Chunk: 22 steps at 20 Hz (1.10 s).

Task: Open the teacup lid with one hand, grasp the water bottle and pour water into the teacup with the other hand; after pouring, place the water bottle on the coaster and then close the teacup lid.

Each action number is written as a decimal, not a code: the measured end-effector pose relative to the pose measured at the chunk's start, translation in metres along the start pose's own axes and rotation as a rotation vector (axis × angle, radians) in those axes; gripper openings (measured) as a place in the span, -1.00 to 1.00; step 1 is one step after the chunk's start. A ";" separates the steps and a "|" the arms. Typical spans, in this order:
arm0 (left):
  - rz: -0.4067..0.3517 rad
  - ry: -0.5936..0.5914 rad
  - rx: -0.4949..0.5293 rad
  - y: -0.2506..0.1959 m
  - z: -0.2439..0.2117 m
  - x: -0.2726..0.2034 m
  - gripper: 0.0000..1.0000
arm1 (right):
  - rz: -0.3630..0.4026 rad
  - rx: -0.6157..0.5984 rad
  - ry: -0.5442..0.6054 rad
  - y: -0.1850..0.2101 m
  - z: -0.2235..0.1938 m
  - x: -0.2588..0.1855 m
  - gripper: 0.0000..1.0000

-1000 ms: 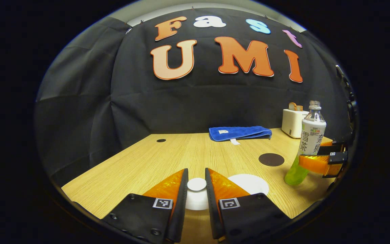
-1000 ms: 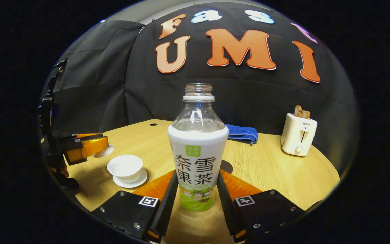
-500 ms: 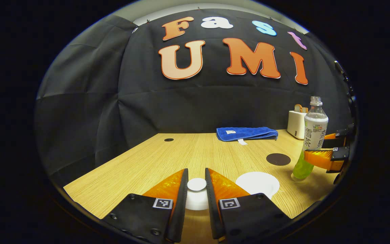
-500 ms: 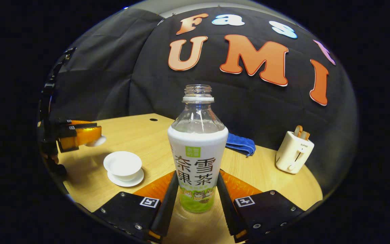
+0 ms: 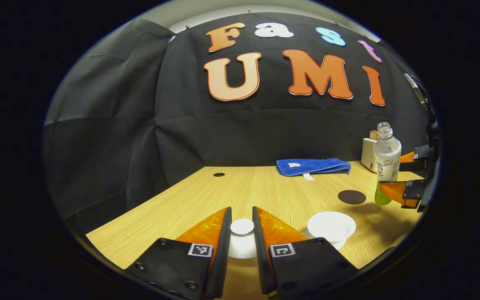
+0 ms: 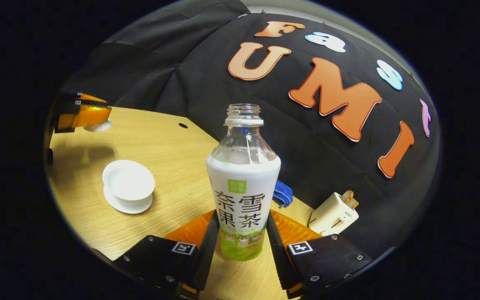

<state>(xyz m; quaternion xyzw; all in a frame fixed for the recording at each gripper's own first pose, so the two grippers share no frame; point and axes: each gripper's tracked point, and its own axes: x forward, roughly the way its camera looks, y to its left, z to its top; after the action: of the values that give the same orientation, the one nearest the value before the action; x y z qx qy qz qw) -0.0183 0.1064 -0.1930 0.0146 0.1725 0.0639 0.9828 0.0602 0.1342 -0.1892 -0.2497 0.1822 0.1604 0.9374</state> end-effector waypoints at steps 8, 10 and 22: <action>0.019 0.014 0.009 0.015 -0.010 0.000 -0.29 | -0.054 -0.246 0.017 0.006 -0.010 0.009 0.31; 0.029 0.013 0.011 0.019 -0.013 0.001 -0.28 | -0.070 -0.309 0.016 0.008 -0.012 0.010 0.31; 0.040 0.016 0.020 0.037 -0.021 0.002 -0.28 | -0.170 -0.757 -0.036 0.013 -0.004 0.023 0.31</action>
<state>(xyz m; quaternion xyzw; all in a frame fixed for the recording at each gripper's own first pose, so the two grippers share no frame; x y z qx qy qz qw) -0.0284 0.1436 -0.2113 0.0275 0.1809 0.0817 0.9797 0.0738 0.1477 -0.2076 -0.5894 0.0723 0.1423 0.7919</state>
